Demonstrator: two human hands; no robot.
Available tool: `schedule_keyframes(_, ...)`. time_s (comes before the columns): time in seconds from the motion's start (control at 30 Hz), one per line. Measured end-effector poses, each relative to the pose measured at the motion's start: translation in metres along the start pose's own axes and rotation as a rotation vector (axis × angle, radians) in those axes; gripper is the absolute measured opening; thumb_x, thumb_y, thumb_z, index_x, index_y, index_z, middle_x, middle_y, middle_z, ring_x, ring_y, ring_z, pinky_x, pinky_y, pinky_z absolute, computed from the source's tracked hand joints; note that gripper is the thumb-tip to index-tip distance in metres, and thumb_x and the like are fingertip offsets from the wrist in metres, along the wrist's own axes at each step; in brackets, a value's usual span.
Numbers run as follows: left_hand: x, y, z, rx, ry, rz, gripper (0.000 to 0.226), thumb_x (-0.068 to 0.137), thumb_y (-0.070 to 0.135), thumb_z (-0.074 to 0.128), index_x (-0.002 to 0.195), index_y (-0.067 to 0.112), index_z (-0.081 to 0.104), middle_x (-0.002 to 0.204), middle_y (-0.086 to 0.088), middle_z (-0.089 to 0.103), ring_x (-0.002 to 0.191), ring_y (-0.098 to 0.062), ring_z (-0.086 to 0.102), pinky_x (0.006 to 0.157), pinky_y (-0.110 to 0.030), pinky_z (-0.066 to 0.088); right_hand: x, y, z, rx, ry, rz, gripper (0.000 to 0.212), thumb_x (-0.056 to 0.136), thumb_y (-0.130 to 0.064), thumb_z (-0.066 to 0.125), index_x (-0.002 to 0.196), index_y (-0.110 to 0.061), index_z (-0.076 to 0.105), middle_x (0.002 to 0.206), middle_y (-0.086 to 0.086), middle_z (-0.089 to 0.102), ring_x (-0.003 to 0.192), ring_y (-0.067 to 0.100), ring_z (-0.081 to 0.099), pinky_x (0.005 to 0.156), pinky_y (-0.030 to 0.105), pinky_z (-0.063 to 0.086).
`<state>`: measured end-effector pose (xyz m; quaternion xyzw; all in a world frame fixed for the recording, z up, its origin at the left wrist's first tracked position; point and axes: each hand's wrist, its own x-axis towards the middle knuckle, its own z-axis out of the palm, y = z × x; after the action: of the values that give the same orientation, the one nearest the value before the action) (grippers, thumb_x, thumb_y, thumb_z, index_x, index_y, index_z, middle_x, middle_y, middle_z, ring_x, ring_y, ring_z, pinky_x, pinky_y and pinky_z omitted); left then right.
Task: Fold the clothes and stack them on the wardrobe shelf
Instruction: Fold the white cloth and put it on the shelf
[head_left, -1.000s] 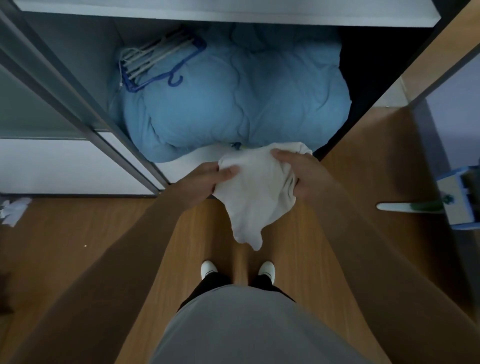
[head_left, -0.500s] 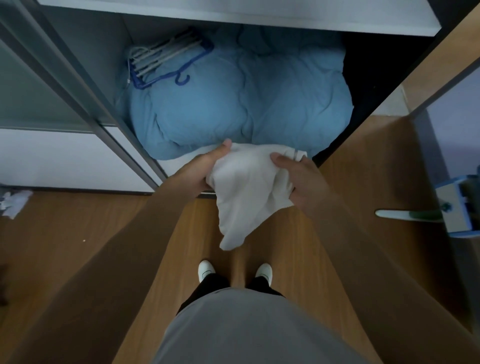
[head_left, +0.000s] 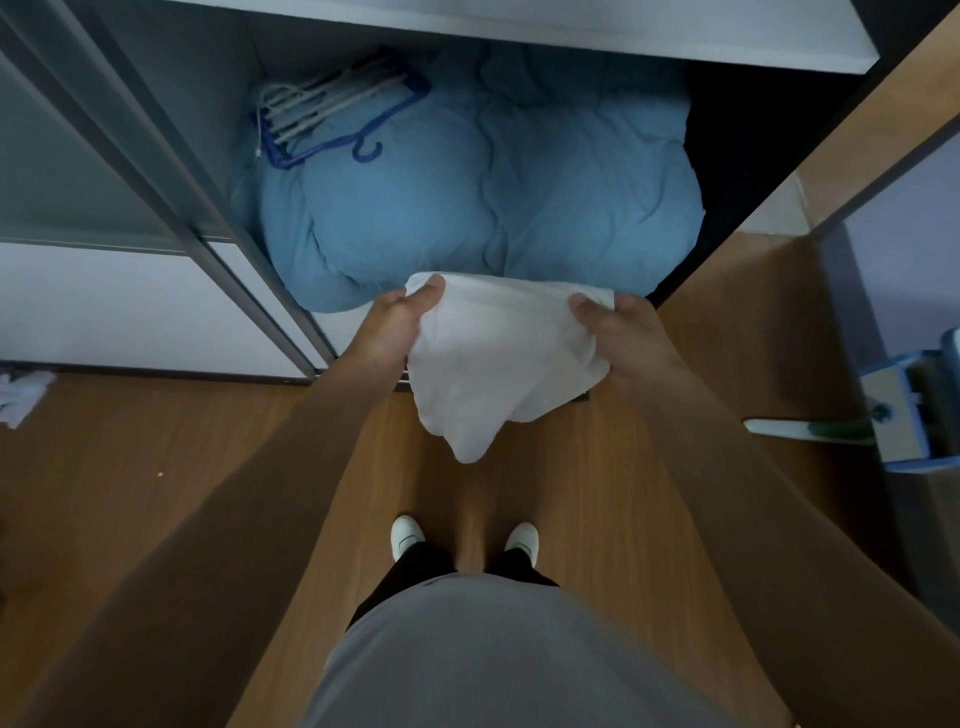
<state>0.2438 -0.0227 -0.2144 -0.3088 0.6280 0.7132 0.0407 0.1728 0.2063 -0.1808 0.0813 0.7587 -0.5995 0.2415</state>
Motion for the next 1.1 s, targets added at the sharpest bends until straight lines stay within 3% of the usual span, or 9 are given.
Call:
schedule_keyframes(0.07, -0.001, 0.004, 0.002, 0.013, 0.020, -0.021, 0.050, 0.091, 0.049, 0.063, 0.123, 0.010, 0.063, 0.108, -0.006, 0.074, 0.099, -0.026, 0.071, 0.098, -0.047, 0.052, 0.002, -0.004, 0.001, 0.002, 0.058, 0.034, 0.021, 0.096, -0.029, 0.064, 0.110, -0.013, 0.068, 0.106, 0.005, 0.074, 0.092, 0.019, 0.072, 0.072, 0.028, 0.060)
schedule_keyframes(0.23, -0.003, 0.012, 0.001, 0.060, -0.005, -0.081, 0.044, 0.091, 0.043, 0.067, 0.118, 0.008, 0.065, 0.104, -0.009, 0.076, 0.098, -0.027, 0.072, 0.095, -0.043, 0.055, 0.001, -0.003, 0.004, -0.065, 0.091, -0.107, 0.072, 0.094, -0.035, 0.066, 0.154, -0.023, 0.028, 0.134, -0.005, 0.048, 0.122, 0.011, 0.052, 0.102, 0.024, 0.043)
schedule_keyframes(0.43, 0.001, 0.025, 0.000, 0.084, 0.008, -0.106, 0.035, 0.090, 0.036, 0.068, 0.109, 0.007, 0.067, 0.088, -0.008, 0.077, 0.078, -0.023, 0.075, 0.074, -0.033, 0.060, -0.006, -0.008, 0.017, -0.559, -0.404, -0.318, 0.057, 0.075, -0.043, 0.083, 0.126, -0.028, 0.062, 0.109, -0.021, 0.063, 0.092, -0.012, 0.060, 0.073, 0.006, 0.048)
schedule_keyframes(0.57, 0.004, 0.031, -0.006, 0.102, 0.026, -0.146, 0.032, 0.088, 0.034, 0.070, 0.105, 0.007, 0.066, 0.073, -0.004, 0.076, 0.063, -0.019, 0.073, 0.052, -0.025, 0.055, 0.000, 0.005, 0.028, -0.978, -0.183, -0.453, 0.021, 0.084, -0.039, 0.075, 0.079, -0.024, 0.061, 0.078, -0.008, 0.057, 0.079, 0.012, 0.057, 0.066, 0.027, 0.038)
schedule_keyframes(0.77, 0.001, 0.034, -0.021, 0.256, 0.083, -0.138, 0.032, 0.087, 0.042, 0.069, 0.089, 0.010, 0.066, 0.054, 0.003, 0.070, 0.045, -0.013, 0.067, 0.037, -0.019, 0.046, 0.003, 0.015, 0.032, -0.874, -0.192, -0.663, 0.025, 0.083, -0.025, 0.077, 0.096, -0.006, 0.068, 0.108, 0.002, 0.051, 0.103, 0.017, 0.048, 0.084, 0.022, 0.032)
schedule_keyframes(0.87, 0.003, 0.034, -0.027, 0.256, 0.120, -0.047, 0.045, 0.085, 0.049, 0.071, 0.093, 0.005, 0.071, 0.065, 0.003, 0.074, 0.056, -0.010, 0.070, 0.050, -0.017, 0.050, -0.001, 0.010, 0.039, -0.682, -0.332, -0.599, 0.026, 0.084, -0.010, 0.071, 0.109, -0.008, 0.069, 0.110, -0.004, 0.060, 0.097, 0.012, 0.058, 0.082, 0.022, 0.045)
schedule_keyframes(0.93, 0.004, 0.031, -0.033, 0.125, 0.071, 0.041, 0.046, 0.085, 0.045, 0.073, 0.112, 0.007, 0.070, 0.086, 0.002, 0.077, 0.081, -0.012, 0.074, 0.068, -0.021, 0.056, -0.001, 0.007, 0.040, -0.523, -0.350, -0.464, 0.008, 0.087, -0.010, 0.069, 0.088, -0.017, 0.072, 0.085, -0.010, 0.069, 0.076, 0.004, 0.062, 0.067, 0.018, 0.047)
schedule_keyframes(1.0, 0.006, 0.025, -0.040, 0.014, -0.022, 0.126, 0.048, 0.085, 0.038, 0.076, 0.127, 0.020, 0.061, 0.106, 0.003, 0.074, 0.102, -0.013, 0.070, 0.081, -0.022, 0.054, 0.002, 0.002, 0.037, -0.374, -0.346, -0.335, 0.023, 0.089, -0.015, 0.070, 0.068, -0.024, 0.066, 0.065, -0.017, 0.067, 0.062, 0.000, 0.062, 0.056, 0.013, 0.045)
schedule_keyframes(1.1, 0.015, 0.013, -0.045, 0.059, -0.184, 0.237, 0.068, 0.081, 0.035, 0.080, 0.139, 0.037, 0.044, 0.122, 0.010, 0.066, 0.121, -0.005, 0.057, 0.098, -0.020, 0.047, 0.004, -0.006, 0.032, -0.161, -0.374, -0.169, 0.007, 0.087, -0.021, 0.074, 0.081, -0.021, 0.073, 0.076, -0.010, 0.075, 0.071, 0.005, 0.070, 0.058, 0.017, 0.053)
